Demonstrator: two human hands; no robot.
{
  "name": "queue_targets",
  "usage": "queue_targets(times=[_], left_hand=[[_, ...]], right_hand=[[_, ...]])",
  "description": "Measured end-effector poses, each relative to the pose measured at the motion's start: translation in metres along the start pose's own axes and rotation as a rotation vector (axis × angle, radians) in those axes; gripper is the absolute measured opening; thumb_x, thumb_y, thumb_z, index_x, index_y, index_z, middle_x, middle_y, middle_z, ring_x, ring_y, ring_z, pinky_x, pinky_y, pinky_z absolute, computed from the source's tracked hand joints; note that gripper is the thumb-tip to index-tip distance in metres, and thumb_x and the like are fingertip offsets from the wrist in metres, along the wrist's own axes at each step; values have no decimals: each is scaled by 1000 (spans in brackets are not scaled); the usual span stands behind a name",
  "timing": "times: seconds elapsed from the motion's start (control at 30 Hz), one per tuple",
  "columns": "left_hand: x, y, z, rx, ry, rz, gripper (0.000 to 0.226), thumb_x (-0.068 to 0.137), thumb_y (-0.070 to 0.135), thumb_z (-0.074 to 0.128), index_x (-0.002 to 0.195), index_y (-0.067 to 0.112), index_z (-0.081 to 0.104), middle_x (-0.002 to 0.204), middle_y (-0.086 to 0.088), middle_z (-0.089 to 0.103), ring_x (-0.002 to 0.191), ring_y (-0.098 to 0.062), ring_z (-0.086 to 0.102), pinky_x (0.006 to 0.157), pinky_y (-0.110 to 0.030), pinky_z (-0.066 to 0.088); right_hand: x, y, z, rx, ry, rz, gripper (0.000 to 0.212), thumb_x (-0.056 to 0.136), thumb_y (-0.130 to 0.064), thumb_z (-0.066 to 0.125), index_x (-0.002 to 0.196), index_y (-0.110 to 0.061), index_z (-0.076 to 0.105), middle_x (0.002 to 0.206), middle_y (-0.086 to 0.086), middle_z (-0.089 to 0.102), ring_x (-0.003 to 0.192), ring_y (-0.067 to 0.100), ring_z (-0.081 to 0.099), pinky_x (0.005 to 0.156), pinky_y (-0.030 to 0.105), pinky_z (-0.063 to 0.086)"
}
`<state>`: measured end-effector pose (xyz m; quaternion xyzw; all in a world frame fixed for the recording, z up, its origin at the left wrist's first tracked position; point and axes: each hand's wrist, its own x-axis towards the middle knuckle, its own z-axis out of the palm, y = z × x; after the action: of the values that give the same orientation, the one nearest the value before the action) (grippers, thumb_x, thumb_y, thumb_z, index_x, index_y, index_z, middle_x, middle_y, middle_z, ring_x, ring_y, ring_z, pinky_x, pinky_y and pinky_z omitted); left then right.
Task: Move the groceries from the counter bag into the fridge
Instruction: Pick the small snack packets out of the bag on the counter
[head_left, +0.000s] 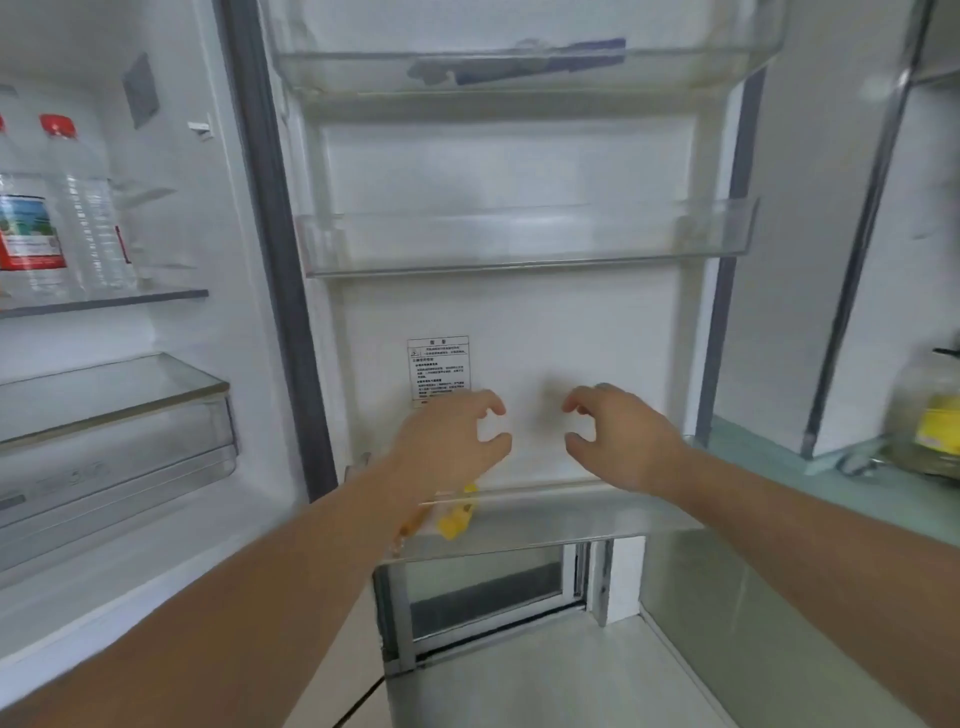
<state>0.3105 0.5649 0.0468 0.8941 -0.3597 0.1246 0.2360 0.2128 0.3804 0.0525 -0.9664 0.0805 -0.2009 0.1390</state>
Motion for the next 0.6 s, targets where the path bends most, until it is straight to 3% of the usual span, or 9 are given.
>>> queue_targets(times=[0.23,0.6], left_hand=[[-10,47,18,-65,-50,326,45,84,44,60,127,32,53,129,7,55,122,-21,46,99,-37,41],[-68,171,26,-214,-238,640,49,82,40,64,129,26,54,129,2,53,118,-20,52,92,-30,43]], right_hand=[[-87,5,-35,-158,76,284,43,88,-34,55,129,-28,48,129,-3,51,108,21,57,88,37,49],[-278,12,-129,-361,162,750,51,87,-43,56,133,-27,42,135,0,43,109,23,55,89,41,50]])
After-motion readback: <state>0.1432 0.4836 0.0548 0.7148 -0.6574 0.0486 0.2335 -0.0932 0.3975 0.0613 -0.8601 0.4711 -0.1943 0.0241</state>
